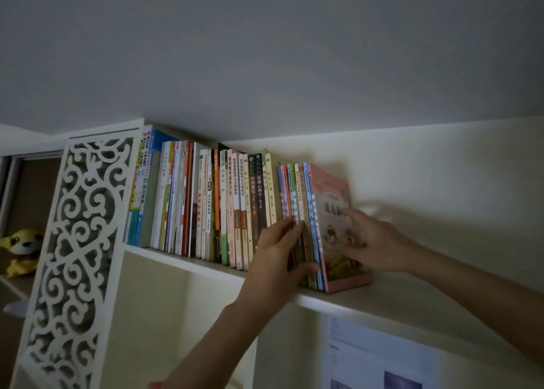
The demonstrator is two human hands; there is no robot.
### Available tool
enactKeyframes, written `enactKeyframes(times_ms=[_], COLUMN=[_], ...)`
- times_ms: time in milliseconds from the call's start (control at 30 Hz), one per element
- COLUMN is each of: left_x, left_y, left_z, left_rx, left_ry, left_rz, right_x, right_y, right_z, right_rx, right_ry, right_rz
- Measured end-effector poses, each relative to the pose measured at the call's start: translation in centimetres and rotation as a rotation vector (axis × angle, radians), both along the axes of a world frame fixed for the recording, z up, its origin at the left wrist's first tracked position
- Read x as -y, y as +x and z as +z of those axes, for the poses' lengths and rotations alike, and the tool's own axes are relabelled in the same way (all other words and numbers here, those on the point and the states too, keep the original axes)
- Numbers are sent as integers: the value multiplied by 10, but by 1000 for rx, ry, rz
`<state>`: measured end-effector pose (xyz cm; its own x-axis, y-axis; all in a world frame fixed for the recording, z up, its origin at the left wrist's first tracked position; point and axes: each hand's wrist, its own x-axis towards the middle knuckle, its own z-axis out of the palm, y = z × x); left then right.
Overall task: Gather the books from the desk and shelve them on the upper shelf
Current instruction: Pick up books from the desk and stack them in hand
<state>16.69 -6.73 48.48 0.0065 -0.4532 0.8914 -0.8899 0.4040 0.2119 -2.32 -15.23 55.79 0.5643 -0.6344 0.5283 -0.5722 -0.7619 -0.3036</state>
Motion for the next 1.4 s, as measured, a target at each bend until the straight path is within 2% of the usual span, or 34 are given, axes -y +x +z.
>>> enactKeyframes(times_ms=[100, 233, 267, 367, 433, 667, 800, 900, 1033, 1133, 1233, 1400], left_x=[1, 9, 12, 17, 15, 14, 16, 10, 1, 5, 16, 5], left_y=[9, 10, 8, -2, -2, 15, 17, 17, 12, 7, 3, -8], left_z=[-2, 1, 3, 7, 9, 26, 22, 25, 22, 14, 9, 11], left_rx=[120, 181, 198, 206, 213, 263, 206, 144, 264, 276, 241, 266], left_ry=[-42, -116, -121, -108, -108, -126, -110, 8, -43, -138, -105, -42], left_rz=[15, 112, 144, 222, 239, 380, 319, 277, 294, 351, 333, 386], right_x=[-27, -22, -14, -2, -2, -17, -11, -9, -20, -25, -29, -40], right_y=[4, 12, 13, 12, 11, 27, 34, 34, 30, 25, 23, 18], right_z=[-10, -21, -22, -21, -20, 15, 9, 5, -1, -23, -35, -39], right_rx=[-35, -132, -134, -89, -97, 35, -55, -55, -54, -126, -89, -65], right_ry=[118, -26, -9, 99, 100, -49, -110, -92, -69, -46, -92, 10], right_rz=[174, 65, 52, 87, 77, 62, 72, 87, 34, -53, -100, -76])
